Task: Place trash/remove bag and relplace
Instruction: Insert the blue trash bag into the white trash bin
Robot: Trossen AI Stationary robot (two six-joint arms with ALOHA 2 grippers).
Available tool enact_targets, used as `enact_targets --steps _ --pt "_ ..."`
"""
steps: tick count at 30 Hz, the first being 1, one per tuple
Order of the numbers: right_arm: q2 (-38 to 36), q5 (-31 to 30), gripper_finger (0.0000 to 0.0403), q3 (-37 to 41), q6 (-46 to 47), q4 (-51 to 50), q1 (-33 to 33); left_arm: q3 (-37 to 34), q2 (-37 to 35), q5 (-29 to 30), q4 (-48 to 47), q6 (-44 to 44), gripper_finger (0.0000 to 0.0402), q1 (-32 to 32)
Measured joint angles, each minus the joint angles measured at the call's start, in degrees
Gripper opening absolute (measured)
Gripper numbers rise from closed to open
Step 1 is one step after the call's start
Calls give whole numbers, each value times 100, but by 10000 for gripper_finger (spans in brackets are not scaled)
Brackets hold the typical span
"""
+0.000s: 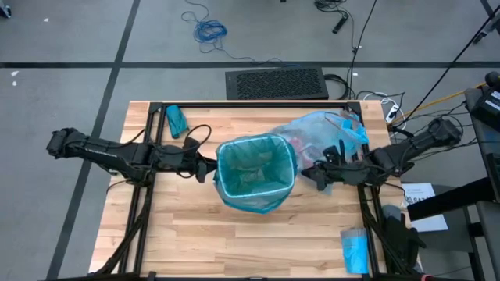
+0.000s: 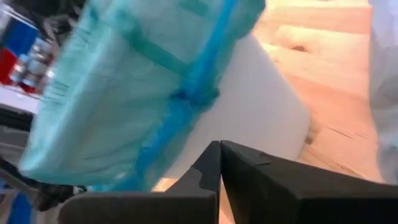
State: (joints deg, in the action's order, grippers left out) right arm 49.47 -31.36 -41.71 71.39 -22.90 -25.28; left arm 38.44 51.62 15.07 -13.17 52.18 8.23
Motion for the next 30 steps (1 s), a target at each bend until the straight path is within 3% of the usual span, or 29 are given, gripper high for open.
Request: enact_targets --steps 5,11,22,26,30 --pt "1 -159 0 0 -556 1001 -227 0 0 0 4 -2 132 0" --pt "82 -140 0 0 -682 1112 -125 0 0 0 17 -11 132 0" --pt "913 855 0 2 -547 1273 228 0 0 0 19 -15 132 0" --pt "837 291 0 13 187 389 195 0 0 -1 13 -13 132 0" --pt "431 0 0 11 -184 615 292 0 0 -2 14 -17 132 0"
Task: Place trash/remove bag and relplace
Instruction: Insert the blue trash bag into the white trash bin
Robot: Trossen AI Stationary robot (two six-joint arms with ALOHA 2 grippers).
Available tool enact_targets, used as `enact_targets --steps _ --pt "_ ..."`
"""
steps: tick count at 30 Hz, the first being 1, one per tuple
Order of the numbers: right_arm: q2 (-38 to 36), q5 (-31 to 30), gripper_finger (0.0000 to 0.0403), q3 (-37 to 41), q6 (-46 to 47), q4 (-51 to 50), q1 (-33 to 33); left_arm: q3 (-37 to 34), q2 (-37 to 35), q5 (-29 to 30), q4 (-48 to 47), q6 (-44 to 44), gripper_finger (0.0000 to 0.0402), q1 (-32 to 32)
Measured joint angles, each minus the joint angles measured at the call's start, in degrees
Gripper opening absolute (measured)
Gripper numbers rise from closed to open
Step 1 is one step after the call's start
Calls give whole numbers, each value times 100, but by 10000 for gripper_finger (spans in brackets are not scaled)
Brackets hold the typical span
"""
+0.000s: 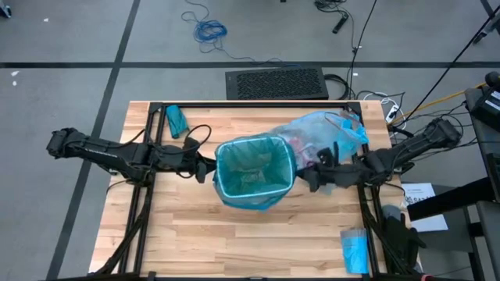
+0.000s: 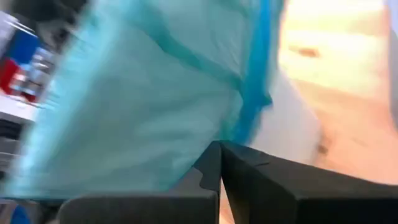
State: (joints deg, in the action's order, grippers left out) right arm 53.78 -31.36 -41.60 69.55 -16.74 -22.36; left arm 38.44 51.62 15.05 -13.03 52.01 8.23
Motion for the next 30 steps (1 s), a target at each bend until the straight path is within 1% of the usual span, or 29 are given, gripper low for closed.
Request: enact_targets --steps 3,6,10,16,22,25,28,30 --pt "-244 -32 0 0 -460 259 183 0 0 0 -8 -13 132 0" --pt "-399 -28 0 0 -643 240 290 -2 0 0 -19 -24 132 0" --pt "-455 68 0 0 -911 212 764 -2 0 0 -19 -26 132 0" --pt "-312 1275 0 -2 -1480 706 1834 -2 0 0 -18 -28 132 -4" --pt "110 2341 0 -2 -1680 827 2595 -2 0 0 -5 5 132 0" --pt "346 2684 0 -2 -1670 845 2847 -2 0 0 1 5 132 0" --pt "499 2764 0 -2 -1567 718 2934 -2 0 0 1 5 132 0" --pt "484 2793 0 -2 -1555 914 2911 -2 0 0 1 5 132 0"
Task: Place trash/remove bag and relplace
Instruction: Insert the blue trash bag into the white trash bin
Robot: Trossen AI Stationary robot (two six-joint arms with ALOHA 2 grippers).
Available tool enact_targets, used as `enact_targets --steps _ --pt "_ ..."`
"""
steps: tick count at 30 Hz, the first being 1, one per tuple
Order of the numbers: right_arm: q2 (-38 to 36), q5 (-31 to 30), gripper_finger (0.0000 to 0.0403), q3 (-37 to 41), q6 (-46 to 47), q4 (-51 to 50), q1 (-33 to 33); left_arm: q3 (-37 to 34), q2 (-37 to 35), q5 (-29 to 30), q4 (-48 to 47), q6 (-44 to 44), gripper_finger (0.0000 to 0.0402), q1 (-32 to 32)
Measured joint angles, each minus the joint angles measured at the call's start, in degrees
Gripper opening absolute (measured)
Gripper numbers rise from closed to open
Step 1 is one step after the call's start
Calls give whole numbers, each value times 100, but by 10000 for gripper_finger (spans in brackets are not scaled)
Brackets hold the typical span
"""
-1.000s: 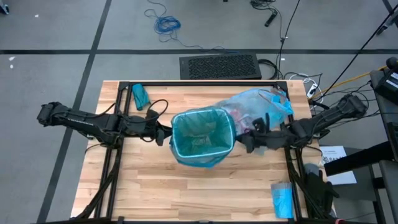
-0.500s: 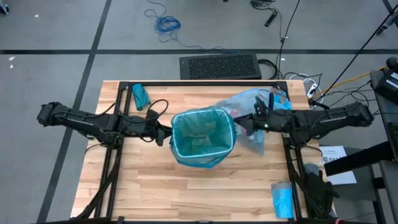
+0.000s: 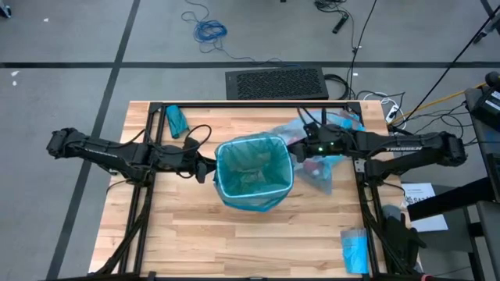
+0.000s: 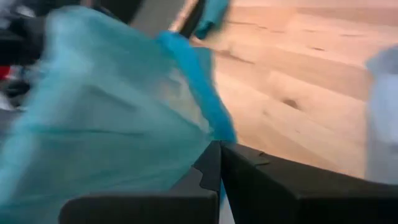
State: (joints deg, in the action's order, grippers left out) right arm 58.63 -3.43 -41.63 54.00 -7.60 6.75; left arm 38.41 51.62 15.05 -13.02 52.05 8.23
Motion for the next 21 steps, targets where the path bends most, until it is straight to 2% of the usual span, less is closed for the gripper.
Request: enact_targets --steps 4,13,18,21 --pt "-255 -221 0 -2 4 46 -164 -1 -25 0 -2 8 132 0" --pt "-817 -860 0 -4 216 -415 -766 -7 -581 247 -286 111 132 4" --pt "-806 -1099 0 -4 484 -395 -1529 -7 -670 178 -428 456 132 336" --pt "-762 -1602 0 -4 720 -393 -2075 -7 -579 551 -471 466 132 569"
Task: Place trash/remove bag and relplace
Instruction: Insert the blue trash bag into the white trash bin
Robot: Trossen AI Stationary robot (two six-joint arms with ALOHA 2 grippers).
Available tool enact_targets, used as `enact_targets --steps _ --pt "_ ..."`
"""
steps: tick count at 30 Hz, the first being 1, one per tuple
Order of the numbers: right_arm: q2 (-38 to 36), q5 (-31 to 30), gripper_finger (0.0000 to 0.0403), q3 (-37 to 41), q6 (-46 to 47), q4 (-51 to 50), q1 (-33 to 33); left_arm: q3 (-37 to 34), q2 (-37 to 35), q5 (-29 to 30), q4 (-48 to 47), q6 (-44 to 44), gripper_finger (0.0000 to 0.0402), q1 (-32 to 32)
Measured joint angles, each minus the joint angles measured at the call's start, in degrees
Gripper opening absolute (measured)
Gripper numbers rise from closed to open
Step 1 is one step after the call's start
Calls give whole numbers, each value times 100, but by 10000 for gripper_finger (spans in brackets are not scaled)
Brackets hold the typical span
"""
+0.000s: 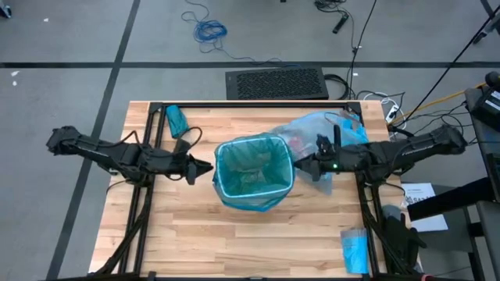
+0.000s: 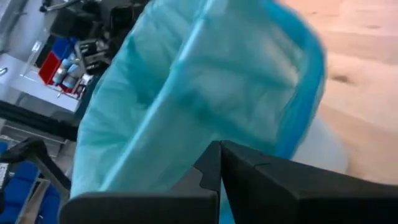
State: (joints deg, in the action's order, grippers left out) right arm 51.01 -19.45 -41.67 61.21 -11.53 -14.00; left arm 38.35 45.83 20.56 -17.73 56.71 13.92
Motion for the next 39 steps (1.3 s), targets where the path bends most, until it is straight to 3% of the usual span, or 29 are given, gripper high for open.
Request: enact_targets --steps 5,8,11,17,22,27,30,39 --pt "225 -280 0 0 314 46 -501 0 38 669 -198 -72 132 -71" --pt "491 -289 0 0 446 55 -528 0 71 713 -214 -315 132 -347" --pt "810 -273 0 0 635 52 -522 0 100 423 -218 -492 132 -716" --pt "1101 -156 0 0 789 119 -525 2 142 -816 -180 -793 132 -1267" --pt "633 -447 0 0 560 256 -522 2 -10 -830 -152 -620 132 -1187" --pt "208 -691 0 0 383 -188 -186 2 -140 -450 -245 -364 132 -736" --pt "146 -370 0 0 80 -128 330 -28 -48 -214 -157 -69 132 -351" --pt "530 1530 0 0 -673 256 1975 -140 677 845 5 1023 132 938"
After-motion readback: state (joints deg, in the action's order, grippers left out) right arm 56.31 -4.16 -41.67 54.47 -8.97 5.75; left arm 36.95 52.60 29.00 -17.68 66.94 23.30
